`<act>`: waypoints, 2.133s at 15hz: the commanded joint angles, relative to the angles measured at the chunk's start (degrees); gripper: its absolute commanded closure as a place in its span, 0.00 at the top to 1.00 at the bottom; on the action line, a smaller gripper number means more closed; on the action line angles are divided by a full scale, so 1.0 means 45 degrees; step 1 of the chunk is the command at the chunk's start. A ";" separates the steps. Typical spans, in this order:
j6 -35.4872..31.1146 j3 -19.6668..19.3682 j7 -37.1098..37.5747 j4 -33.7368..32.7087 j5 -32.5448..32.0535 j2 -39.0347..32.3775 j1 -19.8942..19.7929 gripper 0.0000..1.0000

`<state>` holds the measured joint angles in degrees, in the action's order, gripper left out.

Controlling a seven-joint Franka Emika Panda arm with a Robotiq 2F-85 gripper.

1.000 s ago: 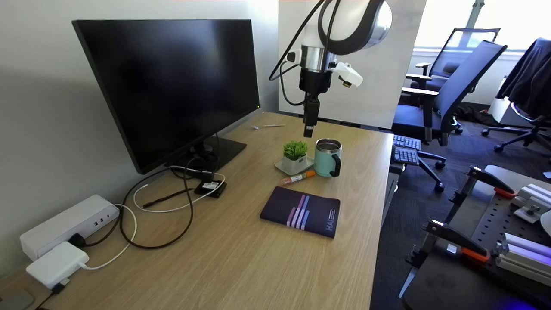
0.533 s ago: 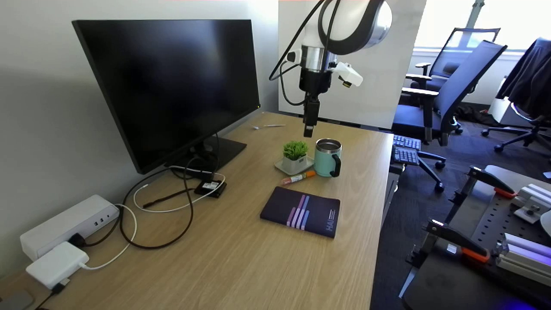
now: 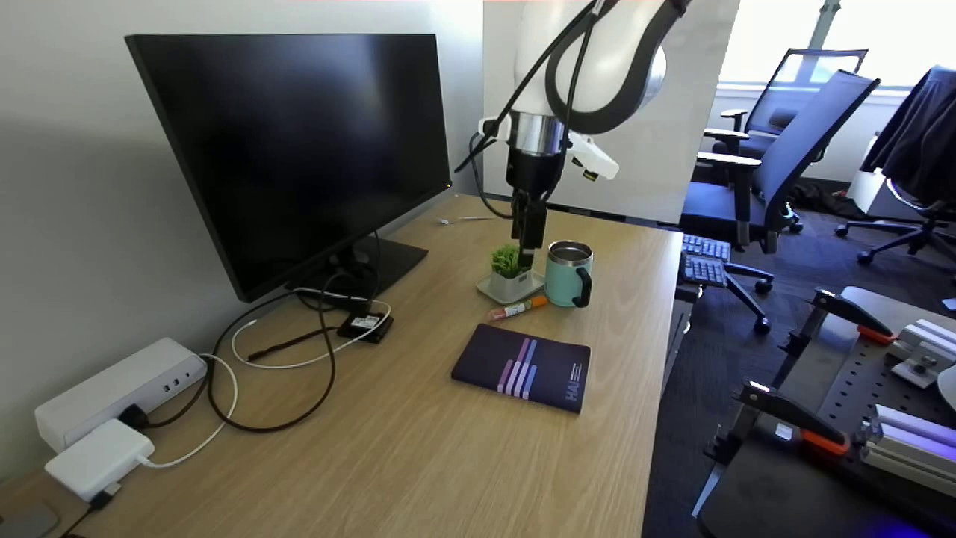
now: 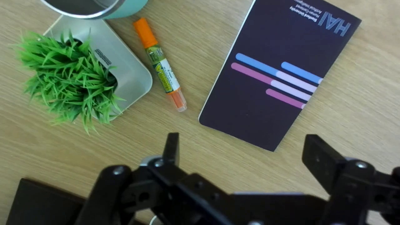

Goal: Pick up the orange marker and put it in the blue cup

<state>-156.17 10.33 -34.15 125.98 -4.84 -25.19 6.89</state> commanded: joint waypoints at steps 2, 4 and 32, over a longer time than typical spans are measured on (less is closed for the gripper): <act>-0.1340 0.0083 -0.0285 -0.0338 -0.1738 -0.1169 -0.0124 1.00; -0.1676 0.0029 -0.0279 -0.0456 -0.2368 -0.1658 -0.0142 1.00; -0.2259 -0.0778 -0.2548 -0.4651 -0.5274 -0.6472 0.0310 1.00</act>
<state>-165.66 6.82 -43.73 106.49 -27.16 -53.06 8.60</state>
